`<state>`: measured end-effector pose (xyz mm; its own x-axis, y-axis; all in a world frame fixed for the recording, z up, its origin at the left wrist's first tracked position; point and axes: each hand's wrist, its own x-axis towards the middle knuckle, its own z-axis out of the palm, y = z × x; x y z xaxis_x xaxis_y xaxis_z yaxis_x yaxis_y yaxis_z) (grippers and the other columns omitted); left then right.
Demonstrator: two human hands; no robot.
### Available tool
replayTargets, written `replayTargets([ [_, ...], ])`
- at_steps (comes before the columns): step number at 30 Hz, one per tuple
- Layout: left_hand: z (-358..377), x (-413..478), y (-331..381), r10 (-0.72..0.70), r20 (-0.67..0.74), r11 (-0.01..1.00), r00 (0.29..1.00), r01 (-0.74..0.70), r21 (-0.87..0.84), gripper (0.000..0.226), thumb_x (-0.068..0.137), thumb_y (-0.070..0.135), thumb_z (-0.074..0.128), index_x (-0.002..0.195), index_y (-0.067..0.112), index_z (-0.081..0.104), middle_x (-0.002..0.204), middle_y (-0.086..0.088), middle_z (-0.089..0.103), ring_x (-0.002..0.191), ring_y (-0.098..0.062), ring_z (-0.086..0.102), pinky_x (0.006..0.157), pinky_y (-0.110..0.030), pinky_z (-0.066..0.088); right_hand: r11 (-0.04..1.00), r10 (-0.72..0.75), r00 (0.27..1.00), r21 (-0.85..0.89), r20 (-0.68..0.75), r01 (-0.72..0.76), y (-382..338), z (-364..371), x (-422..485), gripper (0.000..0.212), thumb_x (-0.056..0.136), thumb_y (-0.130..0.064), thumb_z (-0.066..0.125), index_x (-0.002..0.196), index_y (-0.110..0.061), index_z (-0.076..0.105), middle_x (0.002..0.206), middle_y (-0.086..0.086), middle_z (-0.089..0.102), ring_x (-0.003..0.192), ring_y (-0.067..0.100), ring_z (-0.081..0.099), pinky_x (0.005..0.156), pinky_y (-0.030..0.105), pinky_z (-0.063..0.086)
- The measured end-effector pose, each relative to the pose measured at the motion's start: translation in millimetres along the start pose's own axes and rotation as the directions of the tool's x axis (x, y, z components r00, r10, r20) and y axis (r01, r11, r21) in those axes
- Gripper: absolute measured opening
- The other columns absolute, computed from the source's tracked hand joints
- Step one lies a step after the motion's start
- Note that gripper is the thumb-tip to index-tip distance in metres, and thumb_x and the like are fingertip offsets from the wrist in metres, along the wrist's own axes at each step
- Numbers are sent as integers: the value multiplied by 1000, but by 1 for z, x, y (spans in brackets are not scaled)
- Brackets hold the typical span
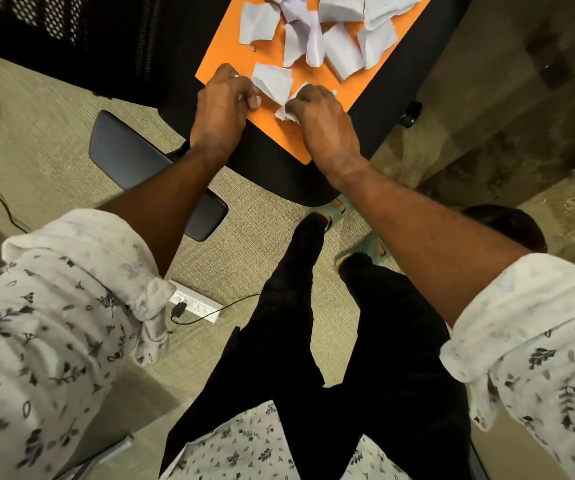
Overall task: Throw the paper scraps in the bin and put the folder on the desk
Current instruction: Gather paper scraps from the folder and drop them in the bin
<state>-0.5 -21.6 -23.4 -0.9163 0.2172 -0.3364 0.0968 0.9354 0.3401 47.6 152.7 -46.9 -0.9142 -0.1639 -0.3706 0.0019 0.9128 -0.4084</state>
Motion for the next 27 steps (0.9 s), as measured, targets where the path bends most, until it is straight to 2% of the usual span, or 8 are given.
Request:
replayTargets([
  [2, -8, -6, 3, 35, 12, 999, 999, -35, 4, 19, 94, -1, 51, 97, 6, 68, 116, -12, 63, 99, -25, 67, 90, -35, 53, 1000, 9, 1000, 28, -15, -8, -3, -2, -6, 29, 101, -9, 52, 127, -11, 63, 130, 9, 55, 126, 27, 50, 86, 45, 56],
  [4, -13, -9, 4, 31, 14, 999, 999, -32, 11, 10, 95, 6, 57, 105, 8, 61, 116, -11, 62, 101, -30, 65, 92, -45, 52, 999, 20, 999, 49, -33, -18, -4, -4, -12, 28, 100, -9, 53, 125, -11, 63, 128, 8, 56, 124, 25, 51, 84, 46, 56],
  [7, -18, -13, 7, 22, 84, 998, 996, -17, -65, 44, 93, 16, 70, 129, 17, 45, 126, -9, 61, 114, -31, 63, 97, -44, 51, 997, 20, 999, 77, -44, -17, -4, -10, -24, 29, 98, -8, 55, 126, -13, 64, 127, 6, 57, 123, 25, 51, 82, 44, 56],
  [10, -14, -3, 13, 96, 192, 994, 977, -84, -72, 81, 86, 15, 79, 149, 32, 31, 150, -4, 44, 133, -28, 55, 110, -45, 47, 996, 21, 997, 92, -70, -15, -1, -12, -31, 32, 97, -5, 56, 126, -14, 64, 126, 6, 58, 120, 25, 53, 79, 43, 56],
  [14, 8, 17, 12, 60, 329, 988, 942, -104, 116, 63, 87, 17, 79, 141, 28, 49, 170, -2, 12, 142, -38, 44, 117, -45, 41, 988, 54, 992, 147, -110, -37, 6, -4, -42, 32, 96, -4, 56, 124, -14, 67, 122, 6, 61, 115, 26, 57, 80, 42, 56],
  [18, 15, 15, 4, 89, 298, 994, 950, -105, 36, 49, 88, 25, 77, 134, 19, 62, 162, -7, 36, 145, -29, 42, 120, -39, 36, 972, 89, 990, 226, -108, -62, 16, 4, -51, 30, 97, -10, 50, 122, -16, 68, 120, 4, 61, 113, 24, 59, 86, 42, 55],
  [23, 16, -2, 12, 51, 234, 996, 971, -66, 55, 34, 95, 20, 68, 127, 12, 68, 136, -12, 54, 123, -32, 58, 107, -37, 46, 959, 127, 986, 268, -112, -93, 19, 7, -62, 34, 97, -7, 53, 125, -18, 68, 121, 3, 61, 116, 21, 59, 91, 41, 54],
  [27, 15, -23, 17, -19, 29, 999, 999, 20, -49, 31, 98, 25, 65, 126, 14, 70, 133, -12, 58, 123, -25, 58, 107, -27, 43, 931, 172, 969, 352, -177, -101, 22, -2, -78, 36, 93, -3, 56, 121, -19, 72, 118, 4, 65, 114, 21, 61, 94, 34, 51],
])
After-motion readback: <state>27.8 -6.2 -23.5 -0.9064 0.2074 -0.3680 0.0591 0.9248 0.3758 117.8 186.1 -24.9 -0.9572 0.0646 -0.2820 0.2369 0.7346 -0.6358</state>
